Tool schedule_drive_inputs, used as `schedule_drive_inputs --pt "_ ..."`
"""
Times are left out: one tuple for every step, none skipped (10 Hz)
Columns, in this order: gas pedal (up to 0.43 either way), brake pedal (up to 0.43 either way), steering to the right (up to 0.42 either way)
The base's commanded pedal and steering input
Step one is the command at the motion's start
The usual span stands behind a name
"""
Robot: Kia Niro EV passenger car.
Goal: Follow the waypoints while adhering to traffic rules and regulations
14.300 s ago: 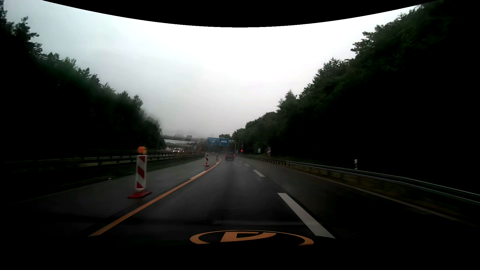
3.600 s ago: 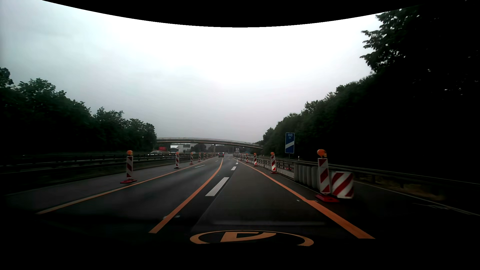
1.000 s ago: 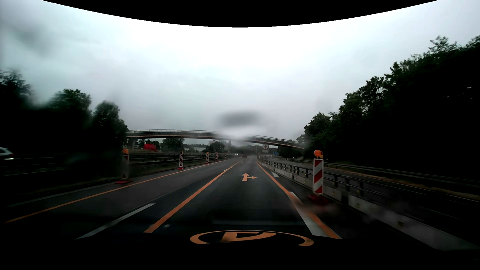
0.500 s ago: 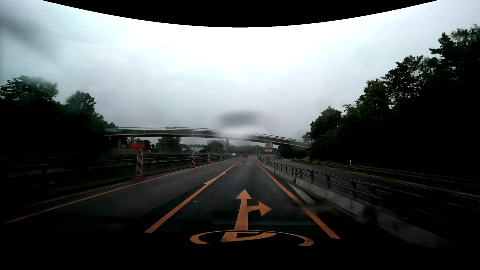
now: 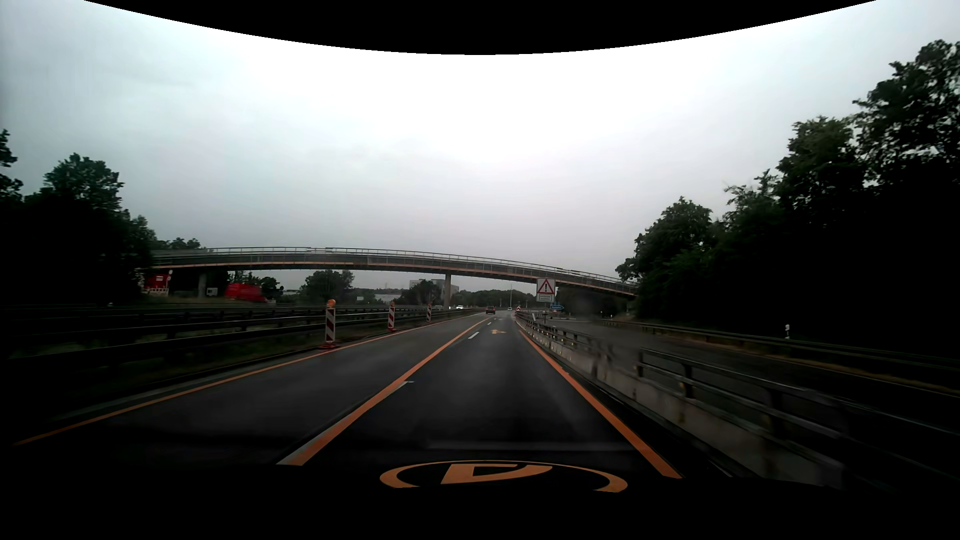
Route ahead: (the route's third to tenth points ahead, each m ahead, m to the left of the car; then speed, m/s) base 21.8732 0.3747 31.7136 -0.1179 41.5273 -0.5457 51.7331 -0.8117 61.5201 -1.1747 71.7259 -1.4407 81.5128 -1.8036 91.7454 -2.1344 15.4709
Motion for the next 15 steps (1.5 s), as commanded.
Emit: schedule_drive_inputs --pt "0.000 0.000 0.004" --pt "0.028 0.000 0.004" --pt "0.039 0.000 0.004" --pt "0.087 0.000 0.003" --pt "0.157 0.000 0.003" --pt "0.189 0.000 0.003" --pt "0.189 0.000 0.003" --pt "0.189 0.000 0.003" --pt "0.189 0.000 0.003" --pt "0.189 0.000 0.002" --pt "0.189 0.000 0.002" --pt "0.189 0.000 0.002" --pt "0.189 0.000 0.002" --pt "0.189 0.000 0.003" --pt "0.189 0.000 0.002"
